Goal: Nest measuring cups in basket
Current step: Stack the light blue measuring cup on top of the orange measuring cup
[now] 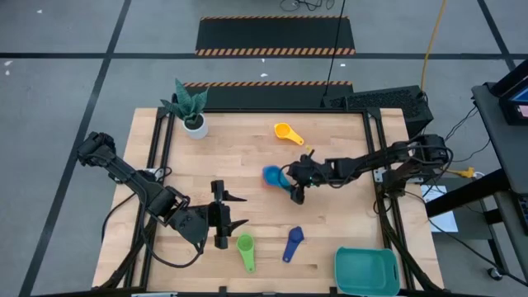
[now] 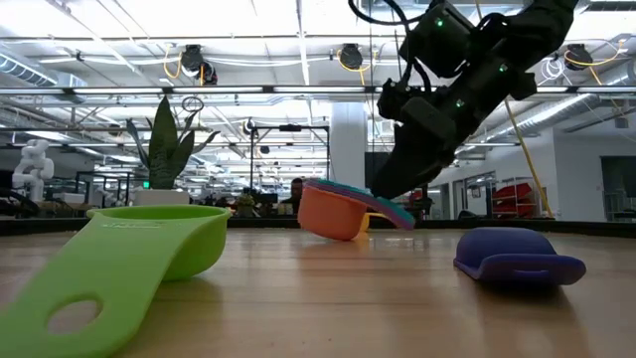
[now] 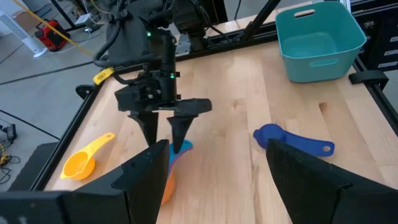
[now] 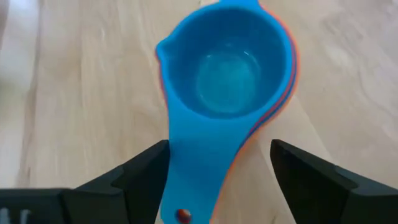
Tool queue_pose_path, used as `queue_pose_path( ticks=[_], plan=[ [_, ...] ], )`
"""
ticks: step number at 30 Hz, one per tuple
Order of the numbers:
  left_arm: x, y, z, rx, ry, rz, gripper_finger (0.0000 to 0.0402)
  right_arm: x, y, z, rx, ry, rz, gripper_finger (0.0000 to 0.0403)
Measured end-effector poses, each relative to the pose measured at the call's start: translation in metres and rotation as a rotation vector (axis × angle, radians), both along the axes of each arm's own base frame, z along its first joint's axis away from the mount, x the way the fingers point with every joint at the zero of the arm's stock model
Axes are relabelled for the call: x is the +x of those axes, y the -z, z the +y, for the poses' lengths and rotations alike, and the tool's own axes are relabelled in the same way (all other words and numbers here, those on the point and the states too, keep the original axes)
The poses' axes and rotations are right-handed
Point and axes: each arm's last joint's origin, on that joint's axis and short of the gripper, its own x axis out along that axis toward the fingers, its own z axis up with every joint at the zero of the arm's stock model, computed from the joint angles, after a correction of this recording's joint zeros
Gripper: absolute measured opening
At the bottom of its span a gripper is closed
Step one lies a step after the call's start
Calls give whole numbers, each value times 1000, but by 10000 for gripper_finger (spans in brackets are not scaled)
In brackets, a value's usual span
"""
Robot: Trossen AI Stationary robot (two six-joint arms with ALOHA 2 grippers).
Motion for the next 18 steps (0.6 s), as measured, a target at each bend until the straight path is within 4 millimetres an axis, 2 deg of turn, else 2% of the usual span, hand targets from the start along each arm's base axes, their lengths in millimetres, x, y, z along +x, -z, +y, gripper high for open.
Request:
queue_pose_path(
  ticks=[11, 18],
  plan=[
    [0, 0, 0, 1, 1, 0, 271, 1, -5, 1, -9, 26, -28, 272],
    [0, 0, 0, 2, 1, 1, 271, 8, -15, 15, -70, -24, -24, 301]
  ],
)
